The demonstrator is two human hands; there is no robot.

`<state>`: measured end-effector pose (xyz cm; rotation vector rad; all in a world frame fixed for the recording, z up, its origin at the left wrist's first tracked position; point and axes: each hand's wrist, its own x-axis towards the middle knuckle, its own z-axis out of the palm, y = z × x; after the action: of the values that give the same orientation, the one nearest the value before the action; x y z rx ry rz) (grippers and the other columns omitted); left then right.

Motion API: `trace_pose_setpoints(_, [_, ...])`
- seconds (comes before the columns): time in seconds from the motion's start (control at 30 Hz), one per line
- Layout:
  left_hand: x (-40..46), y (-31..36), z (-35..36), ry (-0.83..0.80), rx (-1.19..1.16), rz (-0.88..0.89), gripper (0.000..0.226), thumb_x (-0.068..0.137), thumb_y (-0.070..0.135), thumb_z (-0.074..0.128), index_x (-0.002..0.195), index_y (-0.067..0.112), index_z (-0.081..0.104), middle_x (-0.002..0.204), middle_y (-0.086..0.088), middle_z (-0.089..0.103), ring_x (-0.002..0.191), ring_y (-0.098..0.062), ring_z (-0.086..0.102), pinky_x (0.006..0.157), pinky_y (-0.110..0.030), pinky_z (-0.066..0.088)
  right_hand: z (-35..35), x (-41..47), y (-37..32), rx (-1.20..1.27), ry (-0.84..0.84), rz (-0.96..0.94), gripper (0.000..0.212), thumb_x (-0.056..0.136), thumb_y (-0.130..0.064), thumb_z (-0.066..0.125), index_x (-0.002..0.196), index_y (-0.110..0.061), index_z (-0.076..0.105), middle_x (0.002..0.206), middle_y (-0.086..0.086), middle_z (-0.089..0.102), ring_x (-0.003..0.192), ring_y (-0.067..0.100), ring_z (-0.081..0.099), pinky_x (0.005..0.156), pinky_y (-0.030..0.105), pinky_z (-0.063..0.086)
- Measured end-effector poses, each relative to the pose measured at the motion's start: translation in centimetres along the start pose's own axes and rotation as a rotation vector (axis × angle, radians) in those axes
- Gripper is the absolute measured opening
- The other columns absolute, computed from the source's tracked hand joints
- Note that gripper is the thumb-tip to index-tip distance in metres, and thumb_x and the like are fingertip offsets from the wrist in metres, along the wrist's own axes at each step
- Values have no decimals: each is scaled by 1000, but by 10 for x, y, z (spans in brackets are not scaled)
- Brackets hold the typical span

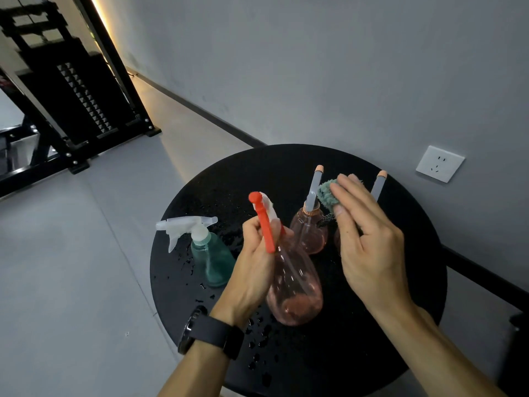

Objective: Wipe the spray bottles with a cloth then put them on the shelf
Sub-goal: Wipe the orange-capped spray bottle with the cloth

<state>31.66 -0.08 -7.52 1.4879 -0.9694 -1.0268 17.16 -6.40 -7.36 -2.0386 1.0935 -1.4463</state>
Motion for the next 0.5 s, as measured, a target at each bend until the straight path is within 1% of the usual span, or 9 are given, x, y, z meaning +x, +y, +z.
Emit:
trace_pose_setpoints(0.07, [1,-2,0,-44,-63,-45,49,99,63,44,123,22,53,120,-9,66,101,-15,71,92,-37,54,0,-1,-2,52,-51,29,36,96,-1,53,131,-4,58,140,-1,53,138,10,42,112,15,30])
trace_pose_setpoints(0.13, [1,-4,2,-90,-179,-77,50,97,53,55,132,17,54,115,-11,72,101,-24,72,100,-50,52,1,-1,-5,101,-93,49,36,97,-3,53,132,-7,58,140,-4,52,137,4,41,112,18,32])
trace_pose_setpoints(0.17, [1,-6,2,-113,-242,-81,49,97,47,58,134,16,54,112,-11,73,100,-26,73,100,-51,53,2,-1,-7,116,-106,50,36,97,-3,54,132,-8,57,141,-4,52,136,2,41,112,18,32])
trace_pose_setpoints(0.23, [1,-4,4,-146,-288,-58,33,99,37,59,125,18,62,104,-6,76,96,-22,73,92,-42,57,4,-2,-11,133,-120,29,36,97,-3,54,133,-7,57,141,-4,51,136,-1,40,111,16,32])
trace_pose_setpoints(0.27, [0,-3,5,-166,-284,-41,23,101,32,57,120,21,66,102,-3,77,97,-20,73,90,-36,57,5,-3,-14,135,-127,7,37,97,-2,54,133,-6,56,142,-4,50,137,0,39,111,16,31])
trace_pose_setpoints(0.3, [0,-2,6,-194,-275,-27,21,102,29,55,118,25,68,104,-2,77,102,-18,73,90,-32,56,6,-3,-16,132,-139,-21,37,97,-2,54,134,-6,55,143,-4,49,138,2,38,112,17,31])
trace_pose_setpoints(0.4, [-3,-1,9,-244,-258,-31,27,103,24,49,117,34,70,118,2,75,115,-13,68,95,-26,53,9,-6,-19,110,-183,-97,39,97,-6,50,136,-5,50,147,-1,45,142,9,34,114,21,30])
trace_pose_setpoints(0.43, [-3,-1,10,-241,-233,-28,27,104,25,47,121,33,67,121,5,74,118,-10,66,98,-26,52,10,-6,-19,95,-197,-117,39,97,-7,50,137,-5,50,147,-1,44,143,9,33,115,23,29])
trace_pose_setpoints(0.5, [-3,-2,9,-226,-203,-19,29,105,27,47,130,28,62,126,5,71,121,-10,64,106,-31,48,12,-8,-18,48,-233,-162,39,99,-10,49,137,-5,50,149,0,43,144,10,31,116,30,31])
